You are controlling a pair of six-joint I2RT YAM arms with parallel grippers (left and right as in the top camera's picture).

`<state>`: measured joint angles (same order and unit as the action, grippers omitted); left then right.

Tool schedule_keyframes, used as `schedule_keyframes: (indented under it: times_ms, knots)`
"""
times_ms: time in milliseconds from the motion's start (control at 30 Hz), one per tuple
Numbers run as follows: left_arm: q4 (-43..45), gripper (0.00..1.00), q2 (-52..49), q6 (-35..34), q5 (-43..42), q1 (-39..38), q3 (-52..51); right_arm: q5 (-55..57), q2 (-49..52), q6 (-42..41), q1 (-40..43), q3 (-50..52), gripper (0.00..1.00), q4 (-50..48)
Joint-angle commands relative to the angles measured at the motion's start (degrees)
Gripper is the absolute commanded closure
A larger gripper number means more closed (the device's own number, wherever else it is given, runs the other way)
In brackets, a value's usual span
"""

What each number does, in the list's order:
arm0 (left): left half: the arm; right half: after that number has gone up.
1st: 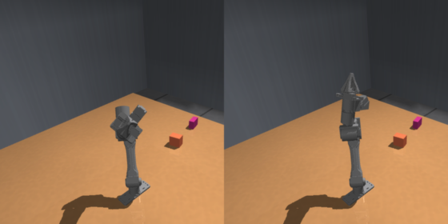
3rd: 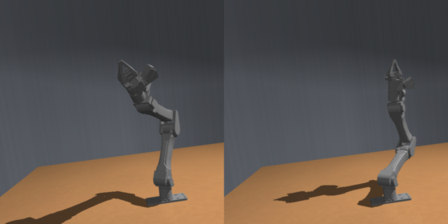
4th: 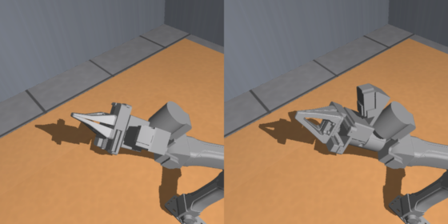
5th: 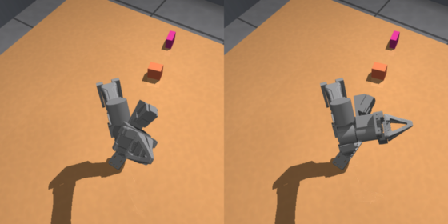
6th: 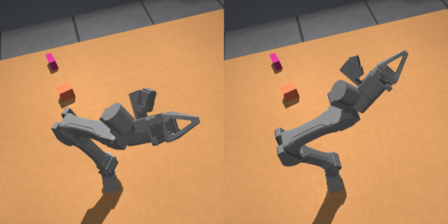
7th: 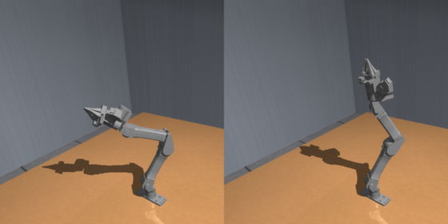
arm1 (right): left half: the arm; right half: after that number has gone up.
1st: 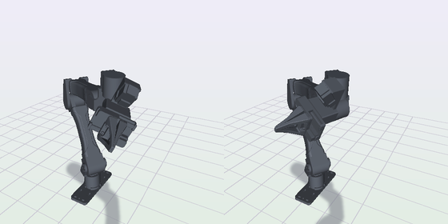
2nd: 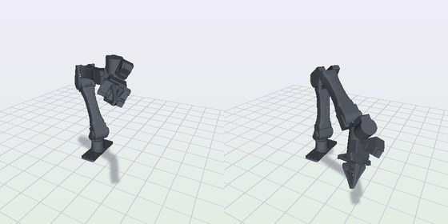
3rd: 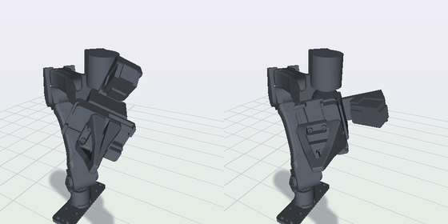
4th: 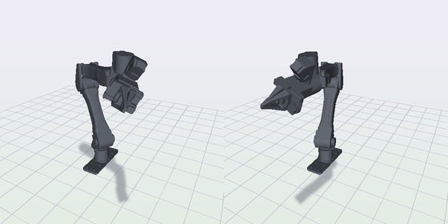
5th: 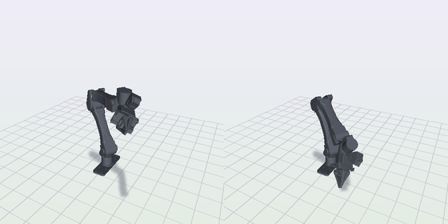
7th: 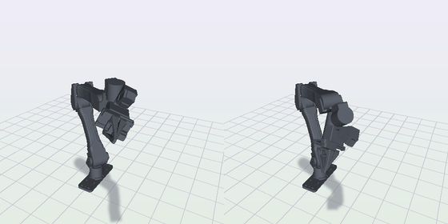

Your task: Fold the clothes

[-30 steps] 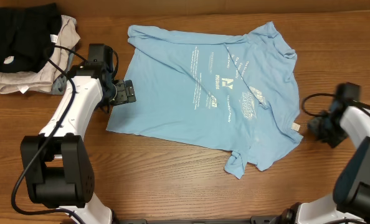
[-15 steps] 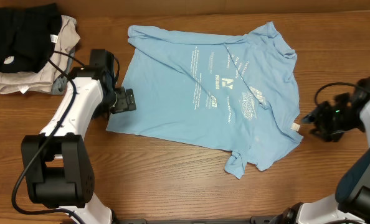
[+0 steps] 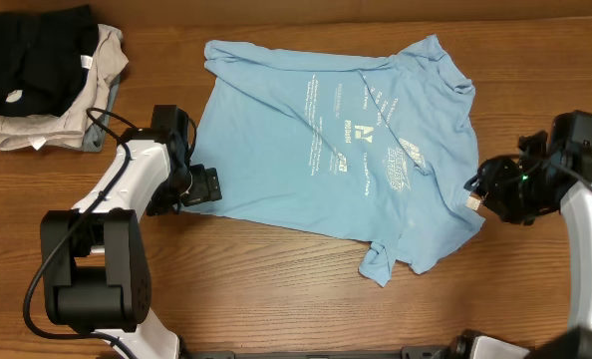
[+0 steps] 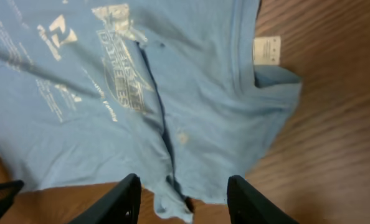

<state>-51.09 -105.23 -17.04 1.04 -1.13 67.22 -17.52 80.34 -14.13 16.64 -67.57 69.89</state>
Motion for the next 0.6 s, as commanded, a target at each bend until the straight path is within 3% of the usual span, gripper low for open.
schedule_keyframes:
  times_ms: [0,267,567]
  knots:
    - [1.81,0.07,-0.52,-5.79,-0.37,0.04,-0.11,10.38,-3.87,-6.71,-4.13,-0.74,0.52,1.49]
    - [4.7,0.2,-0.52,-8.74,0.63,0.04,-1.66,13.03,-6.19,-16.22,-15.34,-0.74,0.52,7.08]
    - [7.19,0.24,-0.52,-8.79,6.43,0.31,-7.89,13.31,-6.19,-20.87,-21.31,-0.74,0.52,11.08]
